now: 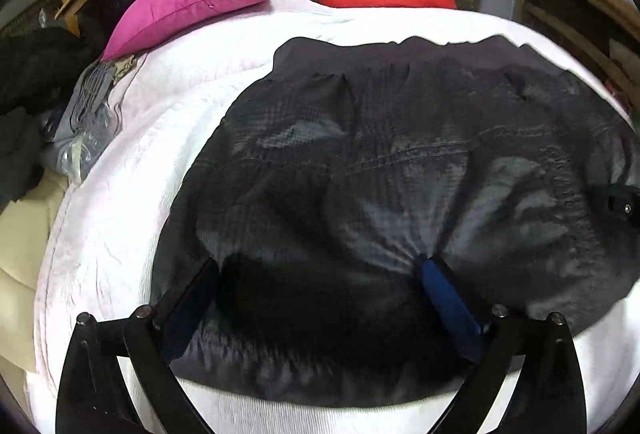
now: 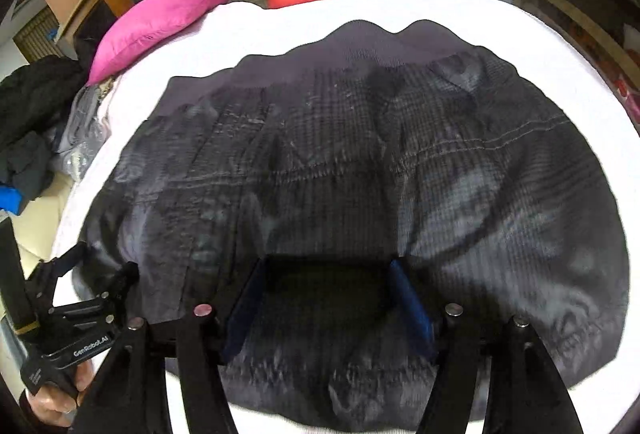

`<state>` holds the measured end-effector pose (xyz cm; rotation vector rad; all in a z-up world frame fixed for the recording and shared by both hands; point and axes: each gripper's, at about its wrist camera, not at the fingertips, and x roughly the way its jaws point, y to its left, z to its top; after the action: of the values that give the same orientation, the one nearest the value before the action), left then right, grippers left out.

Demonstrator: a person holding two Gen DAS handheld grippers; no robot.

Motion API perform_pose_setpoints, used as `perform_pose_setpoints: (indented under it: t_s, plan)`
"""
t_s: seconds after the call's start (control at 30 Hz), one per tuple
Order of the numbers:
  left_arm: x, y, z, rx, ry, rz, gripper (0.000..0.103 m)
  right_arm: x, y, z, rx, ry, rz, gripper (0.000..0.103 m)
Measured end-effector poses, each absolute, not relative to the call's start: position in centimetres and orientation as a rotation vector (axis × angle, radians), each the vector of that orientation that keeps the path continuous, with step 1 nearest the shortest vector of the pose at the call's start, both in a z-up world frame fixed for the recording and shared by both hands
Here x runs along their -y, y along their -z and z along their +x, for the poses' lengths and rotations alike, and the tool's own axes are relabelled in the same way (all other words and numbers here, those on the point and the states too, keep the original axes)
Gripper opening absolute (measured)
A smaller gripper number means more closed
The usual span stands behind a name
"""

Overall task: Fold large clothes
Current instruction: 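Press and smooth the folded jacket bundle with both tools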

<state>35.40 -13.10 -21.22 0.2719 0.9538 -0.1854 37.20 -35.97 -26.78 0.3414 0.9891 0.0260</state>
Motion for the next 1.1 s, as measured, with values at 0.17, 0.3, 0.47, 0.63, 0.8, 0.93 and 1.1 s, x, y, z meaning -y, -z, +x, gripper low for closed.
perform_pose_setpoints:
  t_s: [0.17, 0.3, 0.47, 0.63, 0.8, 0.93, 1.1]
  plan:
    - [10.9, 18.7, 33.7, -0.915, 0.152, 0.222, 0.101, 38.4, 23.1, 33.1, -0.857, 0.071, 0.323, 0.069]
    - [8.3, 18.1, 34.3, -0.884, 0.043, 0.226, 0.101, 42.6, 23.0, 31.5, -0.835, 0.184, 0.391, 0.069]
    - [6.1, 21.2, 36.6, -0.950, -0.026, 0.262, 0.101, 45.1, 26.2, 32.6, -0.945, 0.202, 0.462, 0.069]
    - [6.6, 22.9, 36.9, -0.973, -0.014, 0.285, 0.103, 45.5, 27.5, 33.9, -0.972, 0.200, 0.458, 0.070]
    - [6.6, 20.5, 35.6, -0.946, -0.027, 0.248, 0.101, 45.2, 26.0, 32.9, -0.944, 0.210, 0.467, 0.070]
    - [7.4, 18.3, 33.7, -0.886, 0.049, 0.202, 0.101, 42.4, 23.4, 31.8, -0.843, 0.096, 0.413, 0.070]
    - [9.7, 19.9, 33.5, -0.948, 0.114, 0.214, 0.101, 37.7, 23.7, 32.9, -0.874, -0.048, 0.396, 0.070]
